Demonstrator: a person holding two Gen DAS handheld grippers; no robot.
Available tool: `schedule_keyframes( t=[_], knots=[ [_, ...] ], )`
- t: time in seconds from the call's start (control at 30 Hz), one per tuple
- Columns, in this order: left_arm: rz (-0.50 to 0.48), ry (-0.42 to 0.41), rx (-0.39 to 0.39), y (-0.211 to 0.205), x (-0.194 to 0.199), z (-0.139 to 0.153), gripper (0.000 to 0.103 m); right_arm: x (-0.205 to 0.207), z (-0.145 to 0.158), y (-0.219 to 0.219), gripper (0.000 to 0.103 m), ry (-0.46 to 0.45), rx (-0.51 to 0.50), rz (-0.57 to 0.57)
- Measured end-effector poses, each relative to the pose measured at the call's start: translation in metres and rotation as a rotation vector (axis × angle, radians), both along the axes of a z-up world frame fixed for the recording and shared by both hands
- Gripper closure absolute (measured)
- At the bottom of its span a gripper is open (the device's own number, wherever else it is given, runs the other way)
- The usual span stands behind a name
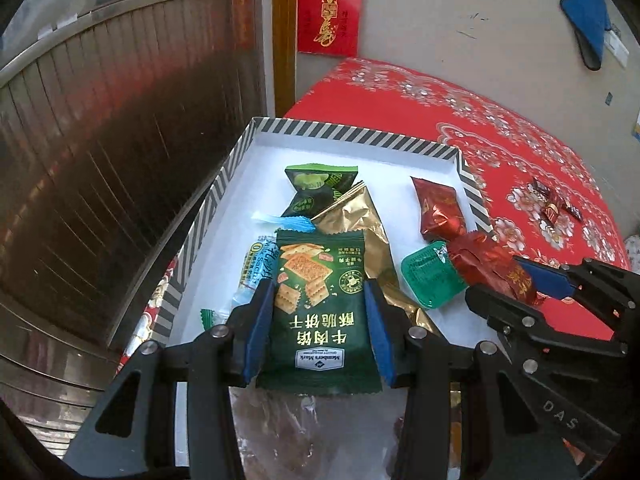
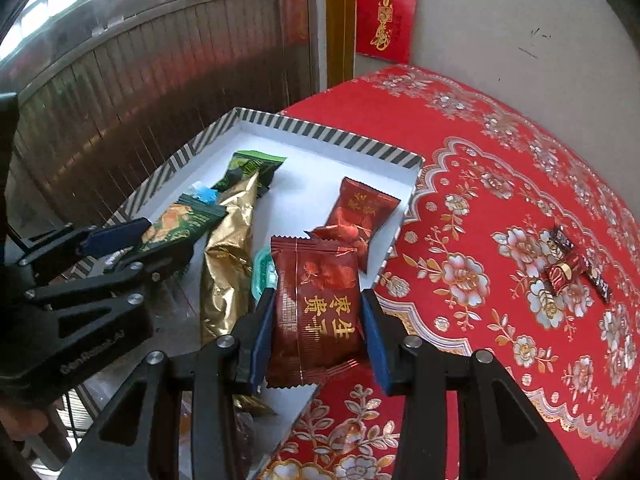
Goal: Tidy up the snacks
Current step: 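Carry the green packet and red date candy into the white box and open both tools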
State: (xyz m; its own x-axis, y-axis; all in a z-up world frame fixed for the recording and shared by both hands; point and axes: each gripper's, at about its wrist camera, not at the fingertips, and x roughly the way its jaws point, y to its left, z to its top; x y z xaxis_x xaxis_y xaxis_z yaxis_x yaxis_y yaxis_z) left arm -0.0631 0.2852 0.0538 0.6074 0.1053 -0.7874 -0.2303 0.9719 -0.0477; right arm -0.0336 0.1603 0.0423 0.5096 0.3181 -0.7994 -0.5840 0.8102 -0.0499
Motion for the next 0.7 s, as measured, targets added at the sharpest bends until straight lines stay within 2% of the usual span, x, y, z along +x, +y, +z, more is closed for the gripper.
schedule_keyframes(
  t=[0.07,0.17,0.23,0.3,0.4,0.5,0.57,0.7],
  knots=[
    [0.001,0.001,0.002,0.000,0.000,-0.001,0.056,-0.004,-0.002,0.008,0.060,-0.031,-0.050,0.016],
    [0.008,0.003,0.001,0.001,0.001,-0.002,0.053,-0.005,-0.007,0.010,0.060,0.005,-0.032,0.031],
    [0.014,0.011,-0.002,0.002,0.001,-0.004,0.052,-0.007,-0.009,0.011,0.054,-0.005,-0.041,0.035],
    [0.010,0.021,0.013,0.001,0.002,-0.005,0.051,-0.009,-0.008,0.009,0.054,-0.008,-0.033,0.039],
    [0.015,0.023,0.001,0.002,0.002,-0.005,0.033,-0.014,-0.003,0.003,0.051,-0.012,-0.005,0.037],
    [0.023,0.008,-0.001,0.001,0.000,-0.001,0.024,-0.019,0.004,-0.008,0.028,-0.027,0.037,0.020],
    [0.021,0.001,0.003,-0.002,0.000,0.001,0.017,-0.020,0.008,-0.018,0.028,-0.034,0.058,0.010],
    [0.001,-0.013,0.017,-0.012,-0.002,0.008,0.017,-0.019,0.013,-0.043,0.028,-0.035,0.086,-0.022]
  ],
)
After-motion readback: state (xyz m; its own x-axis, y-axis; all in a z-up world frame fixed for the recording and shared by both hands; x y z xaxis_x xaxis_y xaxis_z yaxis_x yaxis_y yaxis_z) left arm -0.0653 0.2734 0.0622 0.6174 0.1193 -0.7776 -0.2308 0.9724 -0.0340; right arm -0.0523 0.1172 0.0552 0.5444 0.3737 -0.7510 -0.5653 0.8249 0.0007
